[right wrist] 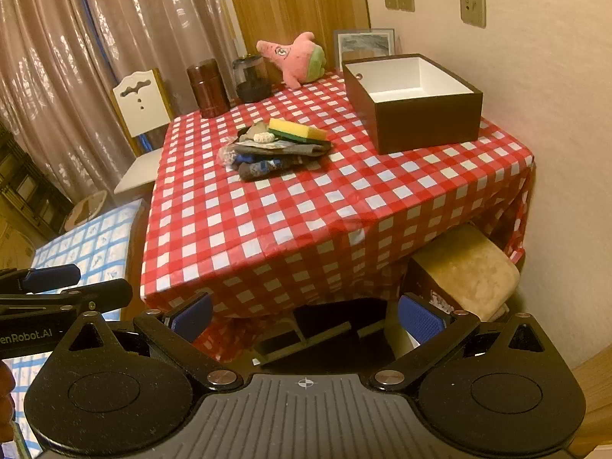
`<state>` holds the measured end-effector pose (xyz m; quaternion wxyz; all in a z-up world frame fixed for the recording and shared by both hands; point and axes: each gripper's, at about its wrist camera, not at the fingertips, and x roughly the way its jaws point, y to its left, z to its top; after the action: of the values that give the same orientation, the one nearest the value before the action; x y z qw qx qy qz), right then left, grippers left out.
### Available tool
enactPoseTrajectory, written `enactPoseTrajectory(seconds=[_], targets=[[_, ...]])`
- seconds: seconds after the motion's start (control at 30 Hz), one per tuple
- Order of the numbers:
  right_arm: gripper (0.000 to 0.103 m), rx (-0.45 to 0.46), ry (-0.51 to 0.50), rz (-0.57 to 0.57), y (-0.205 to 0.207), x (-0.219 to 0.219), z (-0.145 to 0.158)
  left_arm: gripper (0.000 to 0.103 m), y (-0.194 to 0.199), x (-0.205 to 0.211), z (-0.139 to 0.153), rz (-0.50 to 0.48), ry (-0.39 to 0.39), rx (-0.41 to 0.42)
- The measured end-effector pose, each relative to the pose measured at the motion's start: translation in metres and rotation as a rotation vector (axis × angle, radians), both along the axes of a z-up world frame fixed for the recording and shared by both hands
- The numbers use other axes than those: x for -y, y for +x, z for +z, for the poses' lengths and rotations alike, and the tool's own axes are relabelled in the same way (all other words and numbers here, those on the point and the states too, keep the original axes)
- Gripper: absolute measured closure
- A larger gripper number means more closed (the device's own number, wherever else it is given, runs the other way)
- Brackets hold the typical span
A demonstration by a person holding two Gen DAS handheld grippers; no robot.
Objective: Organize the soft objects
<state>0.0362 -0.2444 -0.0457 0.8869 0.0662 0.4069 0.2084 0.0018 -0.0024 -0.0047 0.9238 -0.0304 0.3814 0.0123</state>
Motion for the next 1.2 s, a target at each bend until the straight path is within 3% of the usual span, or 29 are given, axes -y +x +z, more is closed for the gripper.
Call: enactPoseTrajectory(seconds=[1.2], targets=[[0.0, -0.005, 0.001, 0.002, 0.0054, -0.0069, -0.0024, 0.024, 0.0032, 0.0007, -0.0037, 0.001, 0.002, -0.007]])
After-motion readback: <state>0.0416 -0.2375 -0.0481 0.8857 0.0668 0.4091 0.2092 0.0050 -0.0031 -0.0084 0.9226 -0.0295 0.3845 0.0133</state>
